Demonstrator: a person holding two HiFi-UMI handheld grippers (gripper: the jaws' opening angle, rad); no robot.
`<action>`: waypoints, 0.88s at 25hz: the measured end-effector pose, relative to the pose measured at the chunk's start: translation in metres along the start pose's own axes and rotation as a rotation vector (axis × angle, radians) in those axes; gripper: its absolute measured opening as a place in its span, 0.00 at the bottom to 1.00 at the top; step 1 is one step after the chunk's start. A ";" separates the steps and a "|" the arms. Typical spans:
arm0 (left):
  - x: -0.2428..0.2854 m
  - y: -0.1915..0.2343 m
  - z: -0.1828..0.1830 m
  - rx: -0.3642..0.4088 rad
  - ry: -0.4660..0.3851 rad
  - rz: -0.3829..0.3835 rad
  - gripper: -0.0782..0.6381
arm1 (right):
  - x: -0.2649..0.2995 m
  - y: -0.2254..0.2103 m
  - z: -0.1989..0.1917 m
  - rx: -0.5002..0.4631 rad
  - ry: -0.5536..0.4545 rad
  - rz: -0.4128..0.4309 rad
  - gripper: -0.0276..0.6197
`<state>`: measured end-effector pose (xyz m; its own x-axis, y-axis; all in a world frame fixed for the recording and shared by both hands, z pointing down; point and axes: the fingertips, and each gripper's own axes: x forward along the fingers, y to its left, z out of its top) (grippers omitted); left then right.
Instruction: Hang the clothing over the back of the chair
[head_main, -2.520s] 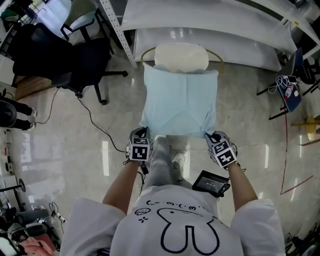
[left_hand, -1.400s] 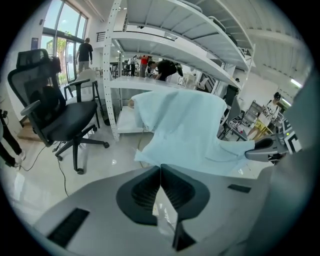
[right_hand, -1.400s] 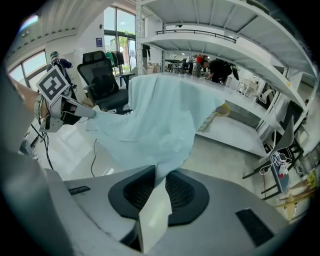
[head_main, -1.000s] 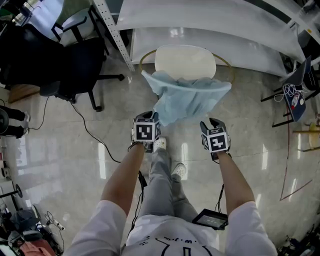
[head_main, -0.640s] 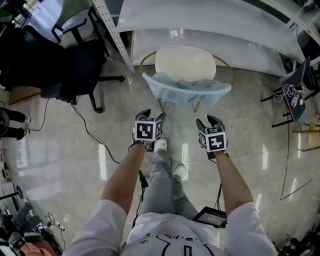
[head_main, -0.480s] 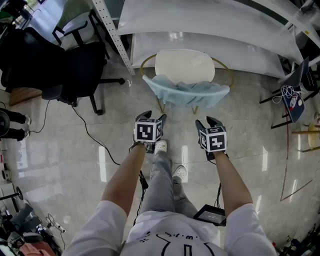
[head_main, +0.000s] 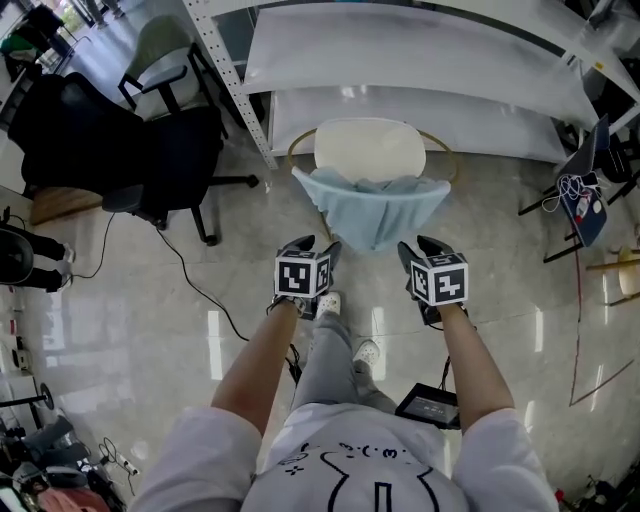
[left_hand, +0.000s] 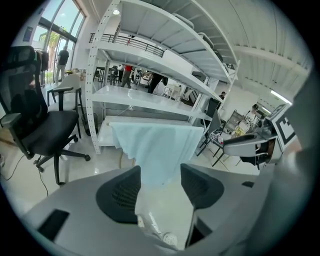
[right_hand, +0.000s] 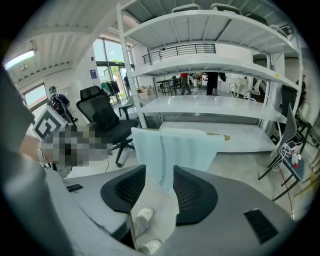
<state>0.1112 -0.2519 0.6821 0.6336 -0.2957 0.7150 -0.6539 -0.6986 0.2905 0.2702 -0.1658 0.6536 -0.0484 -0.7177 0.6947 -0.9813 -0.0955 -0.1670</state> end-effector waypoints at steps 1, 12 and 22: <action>-0.005 -0.004 0.002 0.008 -0.007 -0.006 0.50 | -0.005 0.004 0.003 -0.003 -0.004 0.015 0.30; -0.062 -0.060 0.043 0.009 -0.138 -0.099 0.37 | -0.073 0.039 0.051 -0.126 -0.098 0.104 0.20; -0.113 -0.109 0.079 0.169 -0.299 -0.090 0.15 | -0.133 0.065 0.086 -0.121 -0.282 0.114 0.03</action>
<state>0.1437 -0.1935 0.5197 0.7946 -0.3887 0.4664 -0.5287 -0.8207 0.2168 0.2292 -0.1359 0.4905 -0.1220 -0.8834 0.4525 -0.9884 0.0665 -0.1365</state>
